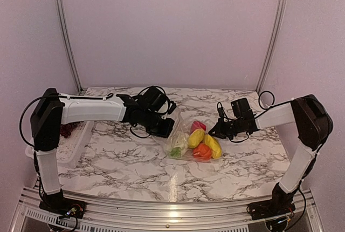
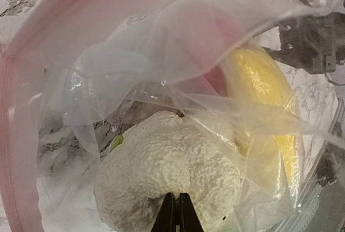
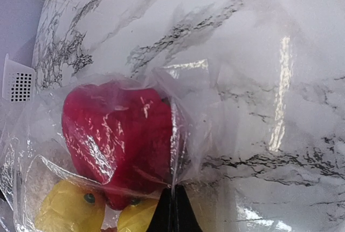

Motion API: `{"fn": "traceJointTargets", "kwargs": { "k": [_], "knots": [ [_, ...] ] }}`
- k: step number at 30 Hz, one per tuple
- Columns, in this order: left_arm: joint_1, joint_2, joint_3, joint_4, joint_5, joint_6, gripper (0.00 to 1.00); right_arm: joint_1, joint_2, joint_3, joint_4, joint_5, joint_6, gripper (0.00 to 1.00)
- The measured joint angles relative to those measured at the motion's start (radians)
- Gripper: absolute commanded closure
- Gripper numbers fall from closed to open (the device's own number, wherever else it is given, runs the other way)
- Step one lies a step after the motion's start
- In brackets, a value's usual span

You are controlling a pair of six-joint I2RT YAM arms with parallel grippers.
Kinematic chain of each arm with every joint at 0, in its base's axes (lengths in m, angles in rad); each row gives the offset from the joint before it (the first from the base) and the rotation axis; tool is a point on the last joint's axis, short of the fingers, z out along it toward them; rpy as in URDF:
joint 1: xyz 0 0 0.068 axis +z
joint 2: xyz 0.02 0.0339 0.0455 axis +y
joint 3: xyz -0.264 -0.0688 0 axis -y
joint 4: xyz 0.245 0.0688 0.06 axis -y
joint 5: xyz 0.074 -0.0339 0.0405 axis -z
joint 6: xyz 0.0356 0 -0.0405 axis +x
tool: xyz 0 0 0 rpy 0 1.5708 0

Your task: Open the zip-top bag and remove the fake food

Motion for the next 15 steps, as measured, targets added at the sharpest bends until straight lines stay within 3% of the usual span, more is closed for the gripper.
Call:
{"fn": "traceJointTargets", "kwargs": {
  "k": [15],
  "knots": [
    [0.042,-0.239,-0.04,-0.019,-0.132,-0.034,1.0,0.0,-0.02,-0.012,-0.032,0.036,-0.013,1.0]
  ]
}}
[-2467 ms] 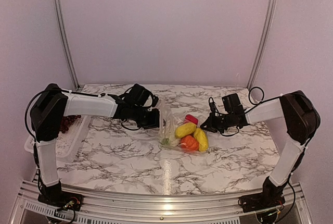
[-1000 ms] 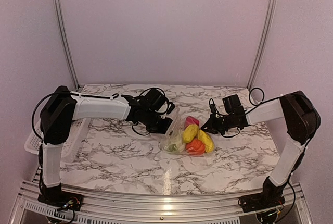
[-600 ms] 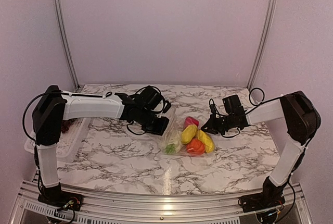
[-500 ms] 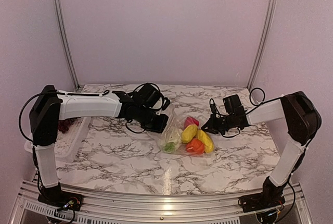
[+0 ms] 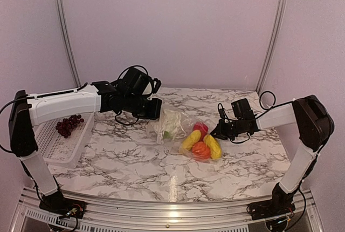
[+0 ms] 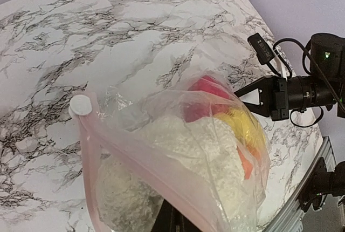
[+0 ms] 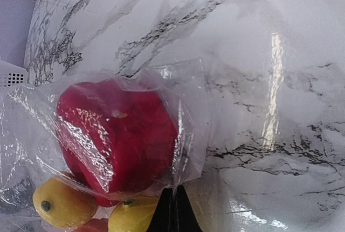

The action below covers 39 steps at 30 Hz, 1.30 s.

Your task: Open the zip-top bag and remove the fake food

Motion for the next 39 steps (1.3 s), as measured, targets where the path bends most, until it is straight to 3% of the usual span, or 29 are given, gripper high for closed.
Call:
{"fn": "traceJointTargets", "kwargs": {
  "k": [9,19,22,32,39],
  "knots": [
    [0.074,-0.053,-0.018,-0.091,-0.105,-0.024,1.0,0.0,-0.004,-0.007,-0.001,0.005,0.0,1.0],
    [0.185,-0.222,-0.088,-0.203,-0.146,-0.045,1.0,0.0,-0.004,-0.009,-0.001,0.008,0.0,1.0],
    [0.266,-0.296,-0.116,-0.23,-0.153,-0.059,1.0,0.0,-0.004,-0.009,0.0,0.008,0.0,1.0],
    [0.719,-0.459,-0.208,-0.313,-0.157,-0.109,1.0,0.0,-0.004,-0.009,-0.001,0.008,0.0,1.0],
    [0.889,-0.465,-0.278,-0.344,-0.154,-0.124,1.0,0.0,-0.004,-0.009,0.0,0.007,-0.001,1.0]
  ]
}}
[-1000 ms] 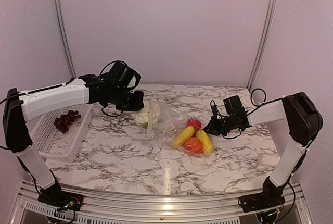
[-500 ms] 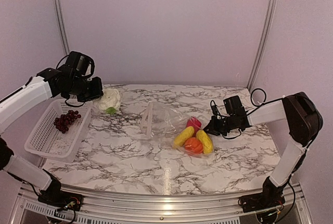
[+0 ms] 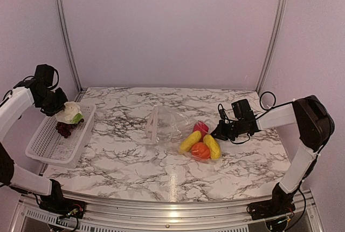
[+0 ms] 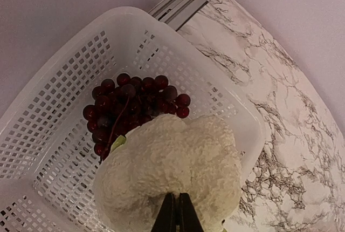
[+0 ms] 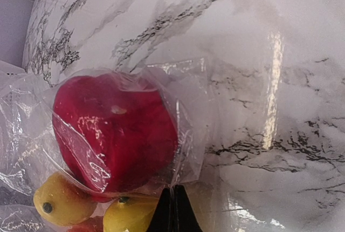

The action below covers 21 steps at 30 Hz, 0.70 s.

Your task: Open the zip-top bag and remove the fake food

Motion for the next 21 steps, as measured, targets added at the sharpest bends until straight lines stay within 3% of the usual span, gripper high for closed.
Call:
{"fn": "traceJointTargets", "kwargs": {
  "k": [6,8,12,14,21],
  "knots": [
    [0.061,0.033,-0.066,0.002,0.003,0.001,0.97,0.0,0.0,0.0,0.0,-0.002,-0.003,1.0],
    [0.066,0.053,-0.087,0.003,0.012,0.005,0.87,0.0,0.0,0.0,0.0,-0.005,-0.003,1.0],
    [0.069,0.092,-0.098,0.007,0.037,0.014,0.57,0.0,0.0,0.0,0.0,-0.008,-0.003,1.0],
    [0.069,0.097,-0.098,0.013,0.051,0.021,0.51,0.0,0.0,0.0,0.0,-0.008,-0.005,1.0],
    [0.067,0.087,-0.094,0.026,0.127,0.037,0.49,0.0,0.0,0.0,0.0,-0.011,-0.006,1.0]
  ]
}}
